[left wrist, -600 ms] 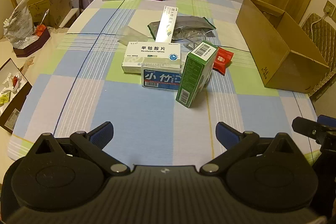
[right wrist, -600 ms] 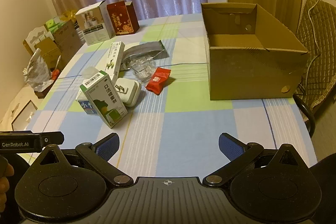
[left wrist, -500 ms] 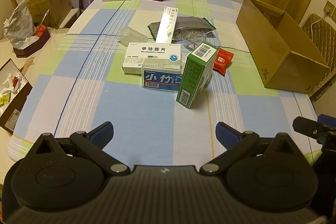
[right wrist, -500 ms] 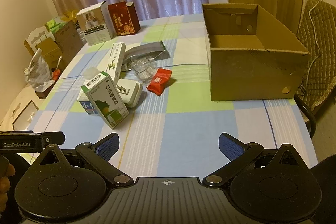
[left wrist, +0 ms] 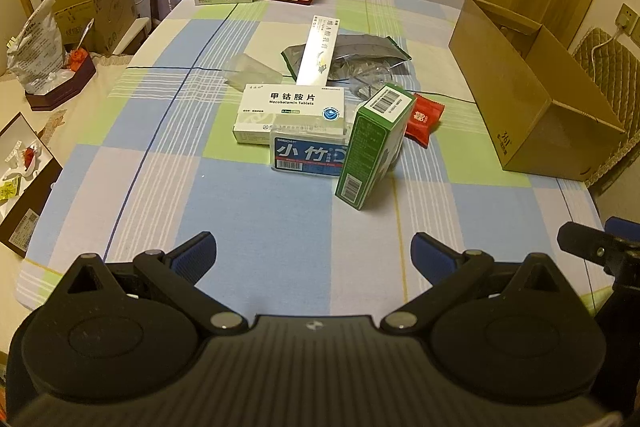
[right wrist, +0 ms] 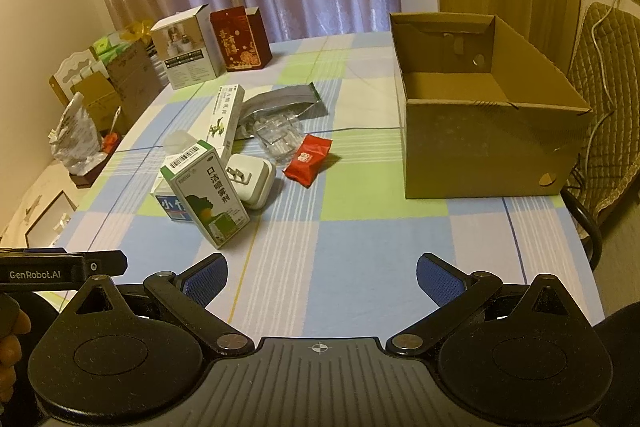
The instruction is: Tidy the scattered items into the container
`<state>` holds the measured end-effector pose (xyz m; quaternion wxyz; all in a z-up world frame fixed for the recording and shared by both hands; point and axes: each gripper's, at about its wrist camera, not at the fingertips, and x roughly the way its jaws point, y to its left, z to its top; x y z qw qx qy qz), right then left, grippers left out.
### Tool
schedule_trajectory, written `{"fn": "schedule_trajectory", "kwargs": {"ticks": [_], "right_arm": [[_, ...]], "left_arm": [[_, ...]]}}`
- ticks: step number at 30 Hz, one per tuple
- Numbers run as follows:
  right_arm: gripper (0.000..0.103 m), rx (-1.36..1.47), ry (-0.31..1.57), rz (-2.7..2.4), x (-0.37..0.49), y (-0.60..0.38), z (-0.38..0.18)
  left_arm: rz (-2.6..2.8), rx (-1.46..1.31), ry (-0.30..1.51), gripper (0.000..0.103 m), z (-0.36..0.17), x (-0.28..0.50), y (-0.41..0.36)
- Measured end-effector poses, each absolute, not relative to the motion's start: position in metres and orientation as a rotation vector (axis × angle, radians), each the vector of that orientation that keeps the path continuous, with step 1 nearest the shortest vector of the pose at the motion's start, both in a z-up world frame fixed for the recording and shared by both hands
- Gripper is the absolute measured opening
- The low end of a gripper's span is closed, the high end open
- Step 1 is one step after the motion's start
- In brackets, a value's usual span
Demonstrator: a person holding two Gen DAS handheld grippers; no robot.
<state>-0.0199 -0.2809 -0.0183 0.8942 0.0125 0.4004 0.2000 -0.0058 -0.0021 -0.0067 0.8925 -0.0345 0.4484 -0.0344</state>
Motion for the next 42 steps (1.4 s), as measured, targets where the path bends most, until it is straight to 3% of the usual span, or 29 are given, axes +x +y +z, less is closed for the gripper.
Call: {"fn": "schedule_trajectory", "kwargs": {"ticks": [42], "right_arm": [[0.103, 0.019, 0.848, 0.447, -0.018, -0.279, -0.021]], "left_arm": [[-0.09, -0.092, 0.939, 0.102, -0.004, -0.001, 0.001]]}}
